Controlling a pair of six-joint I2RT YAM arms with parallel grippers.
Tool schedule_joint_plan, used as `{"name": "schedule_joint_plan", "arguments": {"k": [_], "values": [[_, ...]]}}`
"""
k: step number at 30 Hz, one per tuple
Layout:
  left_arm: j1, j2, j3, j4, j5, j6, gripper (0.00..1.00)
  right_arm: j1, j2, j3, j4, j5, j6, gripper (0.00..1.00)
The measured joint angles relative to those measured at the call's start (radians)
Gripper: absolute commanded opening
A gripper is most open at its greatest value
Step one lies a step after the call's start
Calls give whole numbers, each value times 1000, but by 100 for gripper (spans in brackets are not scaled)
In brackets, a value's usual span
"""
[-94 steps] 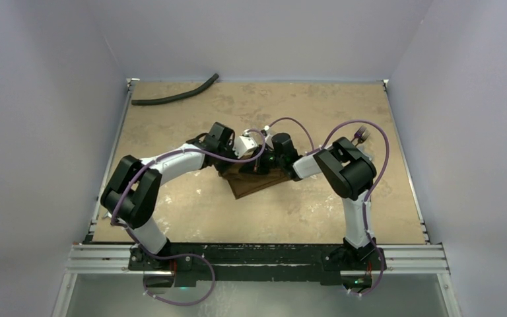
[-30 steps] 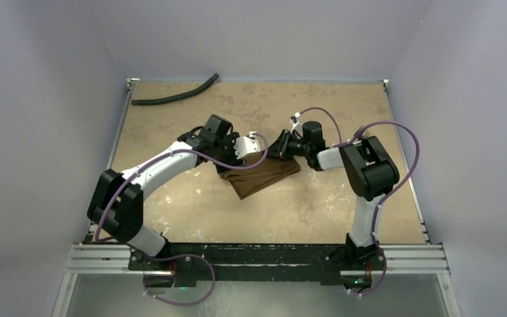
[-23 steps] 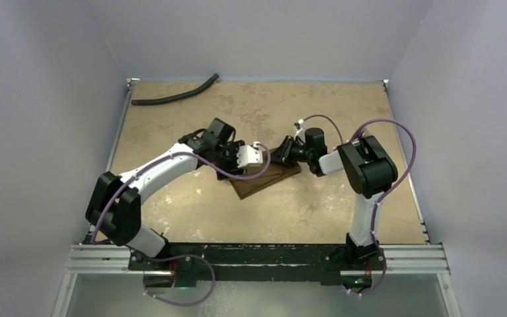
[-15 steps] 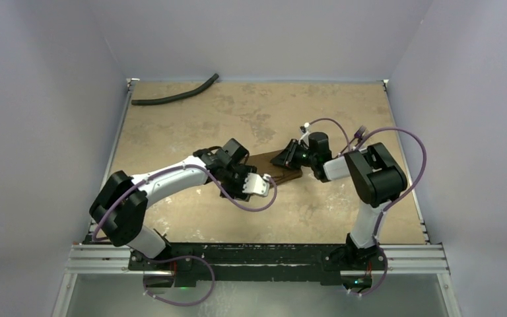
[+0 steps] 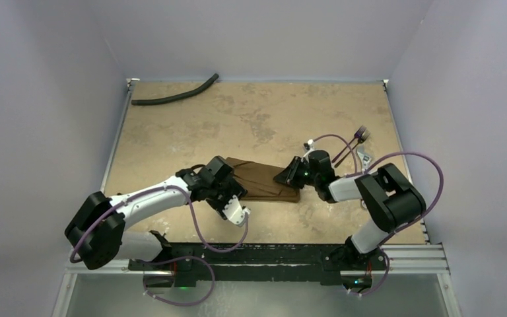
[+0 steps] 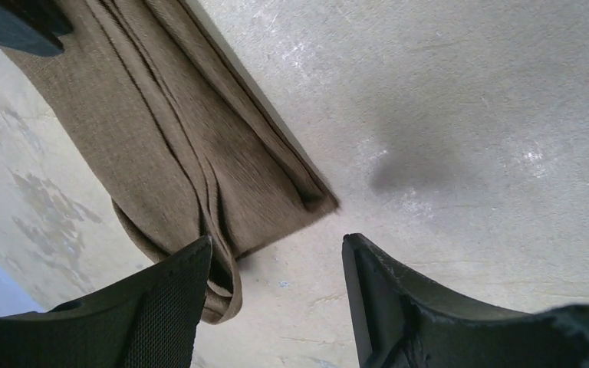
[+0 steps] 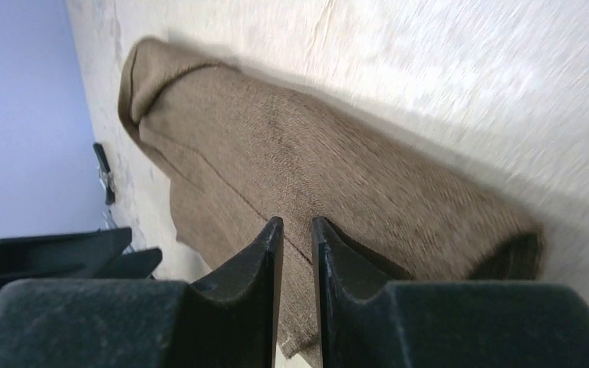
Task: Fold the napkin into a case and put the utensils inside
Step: Stuff the top corner of the smaller-rectangle-folded napkin into the folded napkin.
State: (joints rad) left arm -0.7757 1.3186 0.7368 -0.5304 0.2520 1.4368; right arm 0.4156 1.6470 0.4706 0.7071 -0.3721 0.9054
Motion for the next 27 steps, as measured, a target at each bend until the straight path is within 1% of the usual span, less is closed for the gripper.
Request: {"name": "schedule_joint_plan", "arguments": {"k": [2, 5, 8, 11, 13, 16, 20, 23, 26, 27], "values": [[0, -8, -20, 21, 9, 42, 61, 28, -42, -16, -40, 17, 5, 27], [0, -28, -61, 42, 22, 106, 60, 44, -112, 5, -148, 39, -17, 32], [0, -66, -124, 50, 27, 172, 58, 45, -159, 104, -245, 81, -79, 36], [1, -68, -159, 55, 24, 219, 57, 58, -146, 253, -277, 108, -152, 34], [3, -61, -170, 70, 23, 233, 57, 77, -98, 359, -275, 113, -195, 31], [7, -43, -174, 127, 16, 235, 54, 117, 15, 472, -244, 104, -234, 25], [18, -17, -176, 191, 7, 236, 50, 165, 173, 514, -204, 58, -244, 18], [26, -9, -186, 227, 6, 242, 42, 190, 275, 512, -192, 14, -240, 15], [29, -6, -199, 254, 6, 250, 30, 204, 320, 487, -162, 3, -230, 13], [29, -5, -204, 262, 7, 249, 24, 206, 322, 476, -137, -3, -227, 13]]}}
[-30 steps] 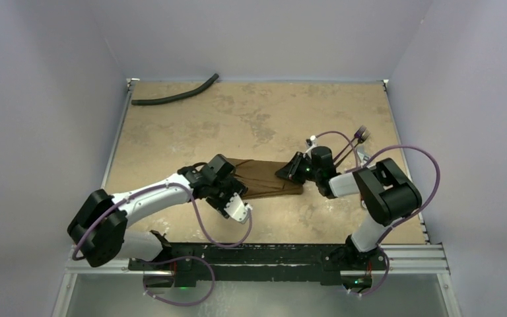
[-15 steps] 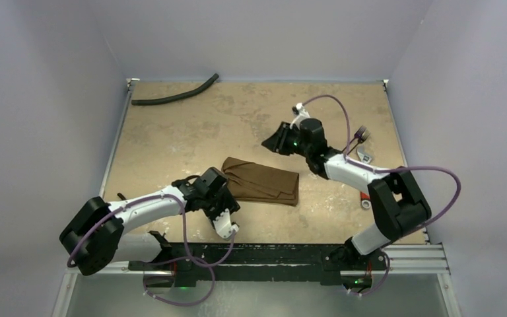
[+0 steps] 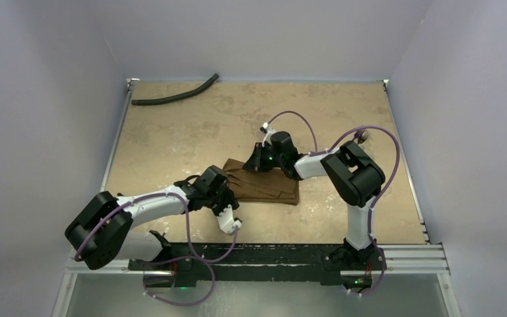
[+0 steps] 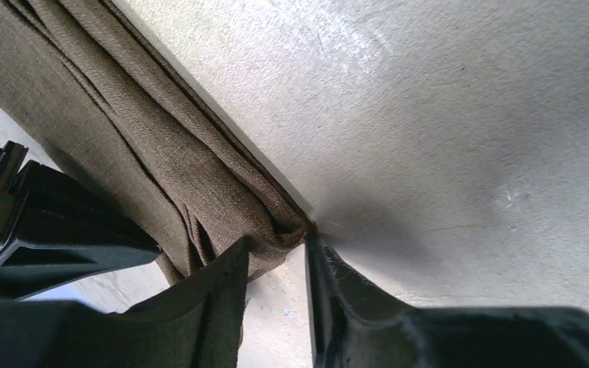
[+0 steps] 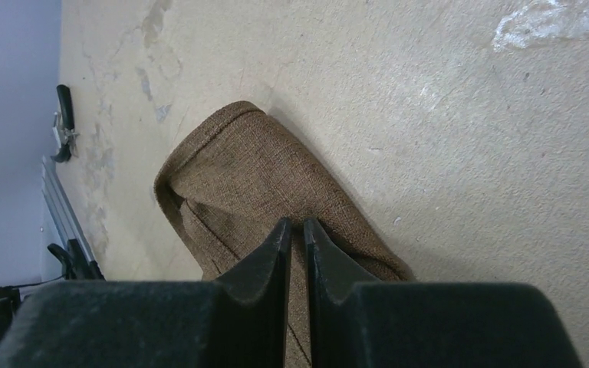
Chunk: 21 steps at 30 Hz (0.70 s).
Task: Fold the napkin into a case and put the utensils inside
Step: Stuff the top corner of the smaller-rectangle-folded napkin into the folded napkin.
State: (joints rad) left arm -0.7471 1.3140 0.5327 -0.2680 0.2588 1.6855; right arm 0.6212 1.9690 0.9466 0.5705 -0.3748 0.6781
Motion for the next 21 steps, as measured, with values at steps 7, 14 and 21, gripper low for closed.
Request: {"name": "schedule_joint_plan", "arguments": {"k": [7, 14, 21], "values": [[1, 12, -8, 72, 5, -50, 0, 0, 6, -52, 111, -2, 2, 12], [2, 11, 2, 109, 14, -162, 0, 1, 6, -88, 183, 2, -9, 17], [29, 12, 91, 35, 74, -293, 0, 2, -43, -150, 222, 19, -77, 30]]}}
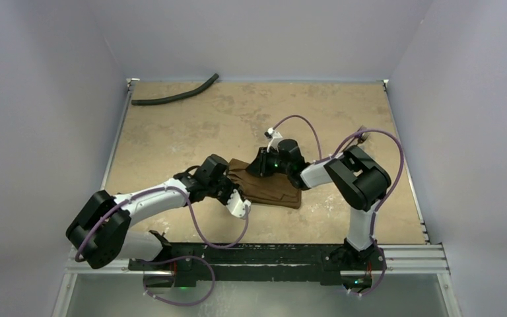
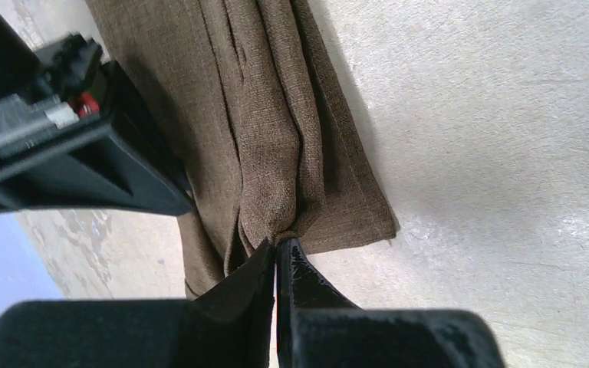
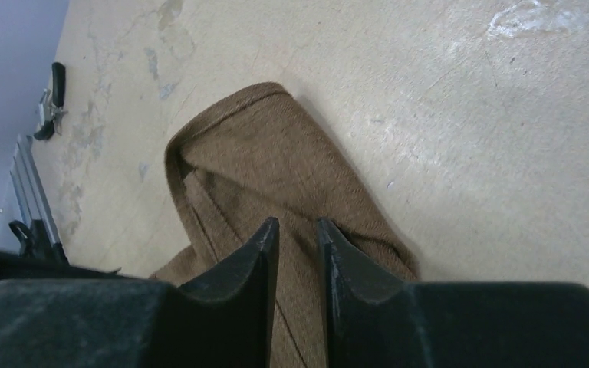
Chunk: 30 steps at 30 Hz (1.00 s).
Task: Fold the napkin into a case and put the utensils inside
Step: Stuff the top corner of the smaller-rectangle-folded napkin into the folded napkin.
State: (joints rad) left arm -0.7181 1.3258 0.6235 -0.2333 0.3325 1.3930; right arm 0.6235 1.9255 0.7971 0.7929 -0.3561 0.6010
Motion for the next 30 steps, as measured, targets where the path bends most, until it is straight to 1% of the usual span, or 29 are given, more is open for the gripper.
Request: {"name": "schedule_joint_plan", "arguments": {"k": [3, 4, 5, 6, 8, 11, 15, 16, 19, 23, 30], "values": [[13, 0, 7, -18, 13, -22, 0, 0, -51, -56, 32, 2, -40, 35], [16, 0, 7, -28, 17, -23, 3, 0, -71, -75, 45, 3, -56, 37], [18, 0, 7, -36, 18, -23, 14, 0, -87, -91, 61, 4, -71, 37], [20, -1, 7, -44, 19, -21, 22, 0, -98, -101, 74, 5, -83, 37], [23, -5, 5, -56, 19, -8, 31, 0, -115, -112, 93, 7, -110, 37], [24, -28, -25, -64, 19, 27, 38, 0, -115, -111, 111, 8, -131, 36], [27, -62, -69, -102, 19, 93, 42, 9, -114, -111, 113, 9, -129, 33], [27, -65, -72, -111, 20, 105, 46, 16, -114, -111, 113, 12, -128, 33], [36, -74, -74, -132, 21, 145, 48, 45, -112, -106, 114, 18, -117, 31], [37, -78, -92, -120, 21, 166, 48, 67, -80, -89, 153, 16, -89, 28], [37, -50, -101, -64, 28, 183, 44, 68, -21, -88, 191, -1, -52, 22]]}}
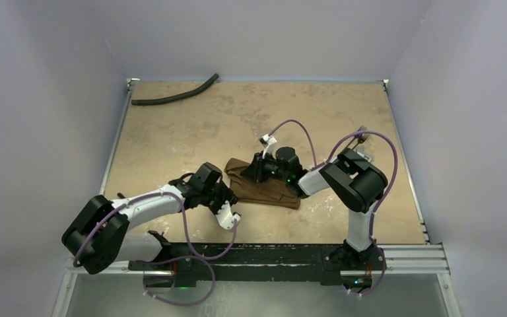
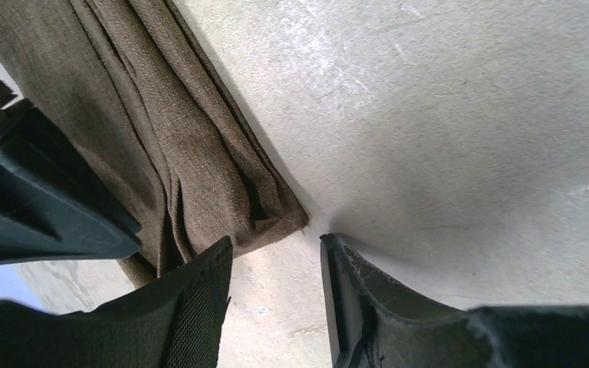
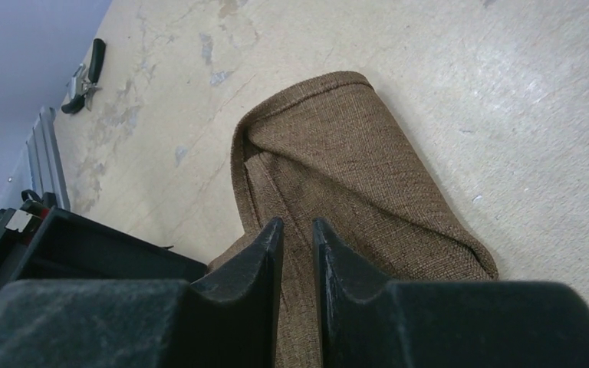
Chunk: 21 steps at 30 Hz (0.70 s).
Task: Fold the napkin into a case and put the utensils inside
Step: Stuff the top corner of the smaller-rectangle-folded napkin into the folded napkin.
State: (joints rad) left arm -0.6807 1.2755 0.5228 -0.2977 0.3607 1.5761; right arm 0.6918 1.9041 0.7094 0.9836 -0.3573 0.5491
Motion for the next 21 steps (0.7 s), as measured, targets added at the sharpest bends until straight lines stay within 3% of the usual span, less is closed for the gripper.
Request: {"name": "schedule_joint_plan", "arguments": {"k": [13, 20, 21], "values": [[-2, -2, -80, 176, 30, 86, 43, 1, 114, -15, 142, -3, 89, 10], [-2, -16, -159, 337, 52, 110, 47, 1, 142, -53, 245, 8, 125, 8], [-2, -19, -174, 367, 53, 107, 54, 1, 144, -61, 259, 9, 127, 8]]}}
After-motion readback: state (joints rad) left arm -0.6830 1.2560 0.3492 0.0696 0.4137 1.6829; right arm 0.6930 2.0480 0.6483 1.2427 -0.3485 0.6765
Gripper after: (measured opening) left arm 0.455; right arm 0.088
